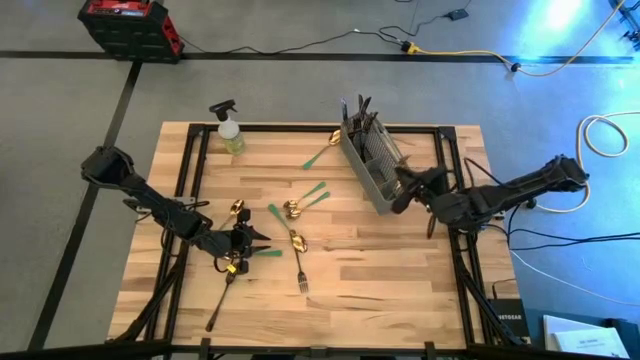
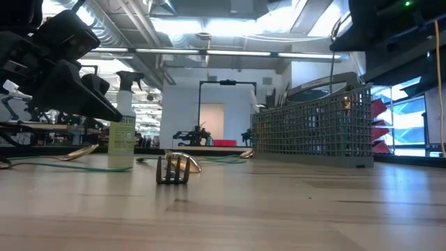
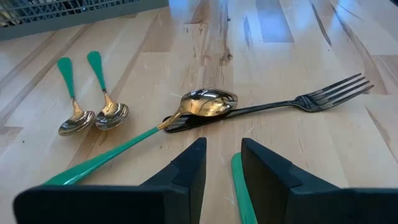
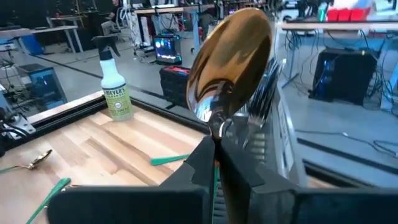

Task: Sort silverware
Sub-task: Put the green spoon into the silverware basket

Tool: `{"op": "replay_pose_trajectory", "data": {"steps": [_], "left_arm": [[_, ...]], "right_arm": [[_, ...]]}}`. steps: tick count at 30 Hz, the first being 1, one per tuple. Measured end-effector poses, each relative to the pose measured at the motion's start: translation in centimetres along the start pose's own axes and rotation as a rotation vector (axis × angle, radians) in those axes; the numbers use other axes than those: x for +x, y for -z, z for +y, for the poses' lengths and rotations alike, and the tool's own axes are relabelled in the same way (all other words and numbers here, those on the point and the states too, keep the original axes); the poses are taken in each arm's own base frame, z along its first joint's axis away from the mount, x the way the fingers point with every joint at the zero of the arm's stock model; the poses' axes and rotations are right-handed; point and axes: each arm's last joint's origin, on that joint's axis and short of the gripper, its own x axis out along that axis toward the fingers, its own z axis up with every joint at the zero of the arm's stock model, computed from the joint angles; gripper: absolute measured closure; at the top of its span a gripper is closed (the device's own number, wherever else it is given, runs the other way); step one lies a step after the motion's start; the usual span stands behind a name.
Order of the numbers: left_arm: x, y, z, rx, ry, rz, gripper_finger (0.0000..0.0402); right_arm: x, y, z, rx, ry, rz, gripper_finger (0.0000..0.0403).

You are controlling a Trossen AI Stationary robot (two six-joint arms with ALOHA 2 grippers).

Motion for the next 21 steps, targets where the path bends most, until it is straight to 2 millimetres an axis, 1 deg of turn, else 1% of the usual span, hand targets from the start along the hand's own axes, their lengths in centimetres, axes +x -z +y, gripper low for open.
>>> {"op": "replay_pose_trajectory", "data": {"steps": [6,11,14,17,21], "left_arm": [[0.0,0.0,0.0,0.0,0.0,0.001,0.0316],[0.0,0.0,0.0,0.002,-0.001,0.003,0.0316],[0.0,0.0,0.0,0.003,-0.001,0.004,0.0316],[0.0,0.1,0.0,0.003,-0.001,0.005,0.0316],[0.0,0.1,0.0,0.003,-0.002,0.004,0.0316]], "right_arm": [[0.5,1.2,0.7,-0.01,-0.018,0.056,0.0403],[0.7,2.4,0.7,-0.05,0.015,0.107,0.0403],[0.8,2.7,0.6,-0.051,0.016,0.128,0.0403],[0.7,2.9,0.7,-0.063,-0.026,0.166,0.0398],[0.7,3.0,0.7,-0.077,-0.054,0.197,0.0379]]}}
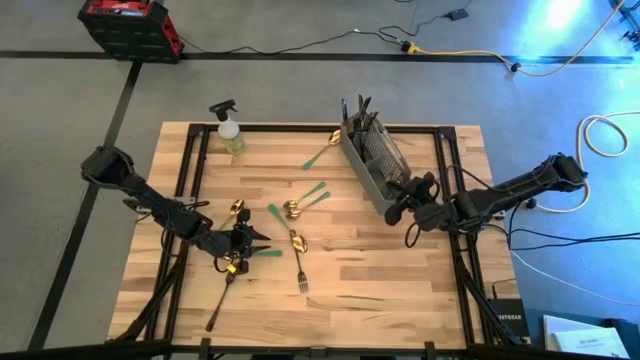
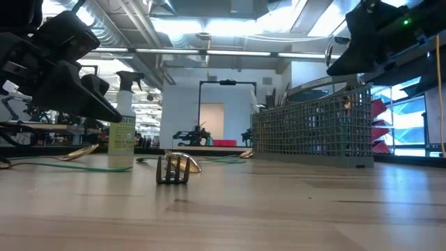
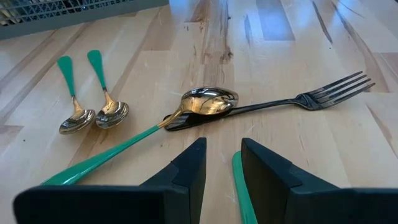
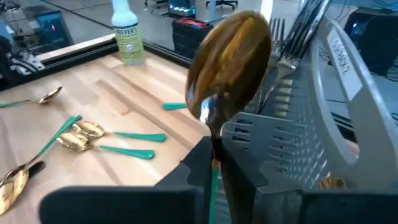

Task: Sort silverware
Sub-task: Put the green spoon into the silverware basket

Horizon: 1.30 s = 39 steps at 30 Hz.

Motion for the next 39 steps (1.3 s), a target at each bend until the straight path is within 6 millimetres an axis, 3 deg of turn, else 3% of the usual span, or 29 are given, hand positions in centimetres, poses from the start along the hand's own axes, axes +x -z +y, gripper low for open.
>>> {"op": "replay_pose_trajectory", "data": {"steps": [7,17,21,26,29,32,39], "left_arm": [[0.0,0.0,0.0,-0.002,0.0,0.0,0.0316],[0.0,0.0,0.0,-0.001,0.0,-0.001,0.0316],[0.0,0.0,0.0,-0.001,-0.001,-0.001,0.0316],[0.0,0.0,0.0,0.002,-0.006,-0.004,0.0316],[0.0,0.0,0.0,0.002,-0.011,-0.006,0.0316],[0.0,0.0,0.0,0.005,-0.017,-0.008,0.0316],[0.0,0.0,0.0,0.009,-0.017,-0.007,0.0316]], "right_arm": [[-0.2,-0.4,-0.2,-0.058,0.047,-0.004,0.0318],[-1.5,-5.4,0.9,-0.145,0.052,-0.099,0.0279],[-1.6,-7.0,2.3,-0.16,-0.094,-0.148,0.0279],[-0.8,-7.8,5.8,-0.273,-0.403,-0.258,0.0279],[0.8,-6.8,8.2,-0.378,-0.5,-0.297,0.0279],[3.3,-5.9,10.3,-0.498,-0.482,-0.26,0.0279],[12.5,-6.5,13.3,-0.723,-0.494,0.083,0.0279]]}}
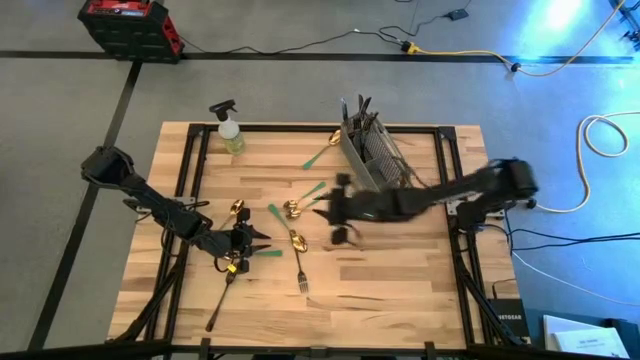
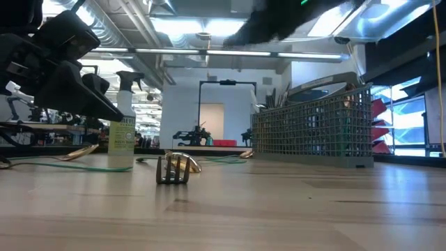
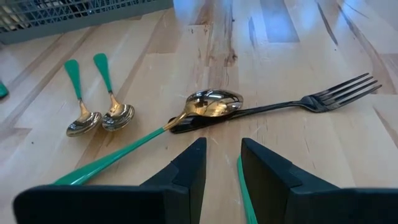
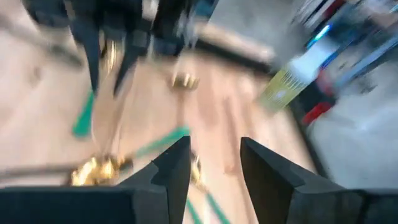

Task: Sort silverware
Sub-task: Put the green spoon into the silverware basket

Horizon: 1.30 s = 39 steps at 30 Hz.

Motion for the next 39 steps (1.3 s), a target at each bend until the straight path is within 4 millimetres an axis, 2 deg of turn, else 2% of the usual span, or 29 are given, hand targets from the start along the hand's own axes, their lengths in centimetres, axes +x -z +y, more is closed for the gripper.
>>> {"op": "replay_pose_trajectory", "data": {"steps": [6,10,14,22,28,34,39], "left_arm": [[0.0,0.0,0.0,0.001,-0.001,0.003,0.0316],[0.0,0.1,0.0,0.006,-0.003,0.012,0.0316],[0.0,0.3,0.1,0.009,-0.008,0.029,0.0316],[0.0,0.4,0.1,0.007,-0.009,0.033,0.0316],[0.0,0.4,0.1,-0.003,-0.011,0.037,0.0316],[0.0,0.4,0.1,-0.003,-0.011,0.036,0.0316],[0.0,0.4,0.1,-0.002,-0.011,0.037,0.0316]], "right_arm": [[6.6,1.2,-3.1,-0.077,-0.115,0.315,0.0279],[9.8,2.4,-4.0,-0.097,-0.268,0.392,0.0279],[12.0,3.2,-4.0,-0.087,-0.368,0.415,0.0279],[14.2,4.8,-2.9,-0.074,-0.432,0.452,0.0282],[14.9,5.9,-3.6,0.009,-0.45,0.481,0.0304],[14.7,6.2,-3.7,0.021,-0.477,0.501,0.0337],[14.2,6.2,-3.4,-0.004,-0.483,0.547,0.0393]]}}
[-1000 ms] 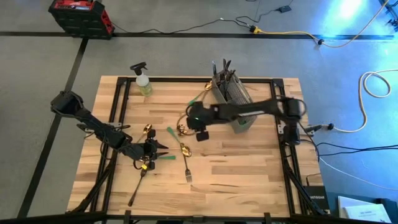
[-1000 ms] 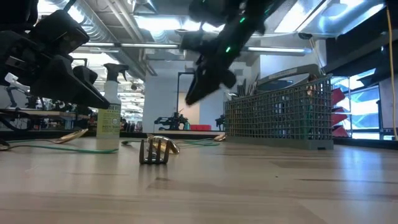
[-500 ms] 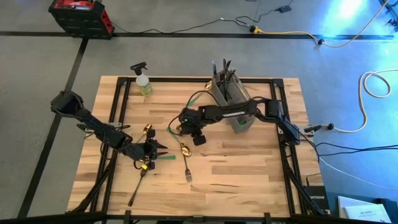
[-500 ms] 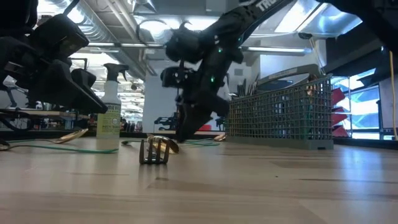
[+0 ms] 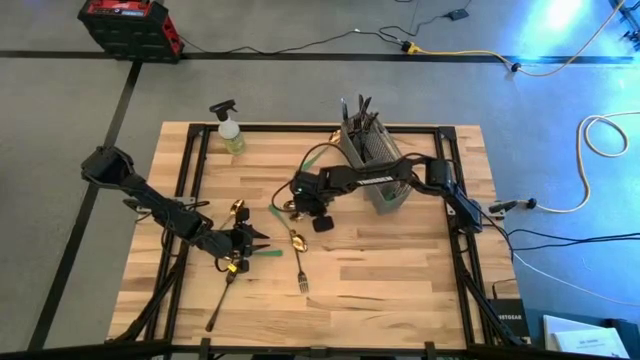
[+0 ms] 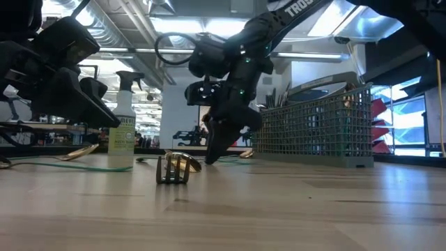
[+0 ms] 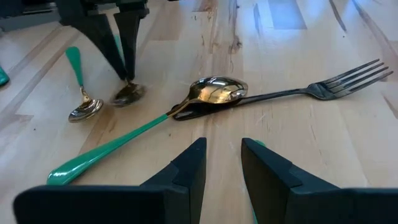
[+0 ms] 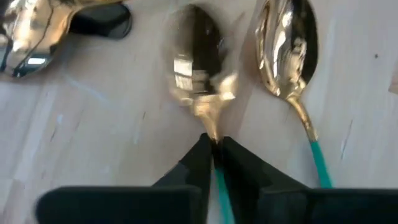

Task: Sort silverware
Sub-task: Put the green spoon into the silverware basket

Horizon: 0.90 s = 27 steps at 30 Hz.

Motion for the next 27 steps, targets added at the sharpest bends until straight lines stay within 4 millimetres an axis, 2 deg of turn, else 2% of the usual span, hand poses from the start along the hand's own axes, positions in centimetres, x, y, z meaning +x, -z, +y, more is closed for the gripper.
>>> {"op": "replay_pose_trajectory", "data": {"steps": [4,7,14,18,27], "left_arm": [[0.0,0.0,0.0,0.0,0.0,0.0,0.0316],[0.0,0.0,0.0,0.002,-0.001,0.003,0.0316],[0.0,0.0,0.0,0.001,-0.001,0.003,0.0316],[0.0,0.0,0.0,-0.004,-0.001,0.002,0.0316],[0.0,0.0,0.0,-0.011,-0.001,0.002,0.0316]], "right_arm": [[-0.5,0.1,0.6,0.104,-0.099,-0.003,0.0393],[-1.2,-0.2,1.9,0.138,-0.195,-0.009,0.0399],[-4.9,-1.0,7.6,0.02,-0.341,0.072,0.0401],[-8.0,-0.9,11.1,-0.04,-0.392,0.127,0.0402],[-13.9,-1.4,20.3,-0.267,-0.607,0.022,0.0402]]}}
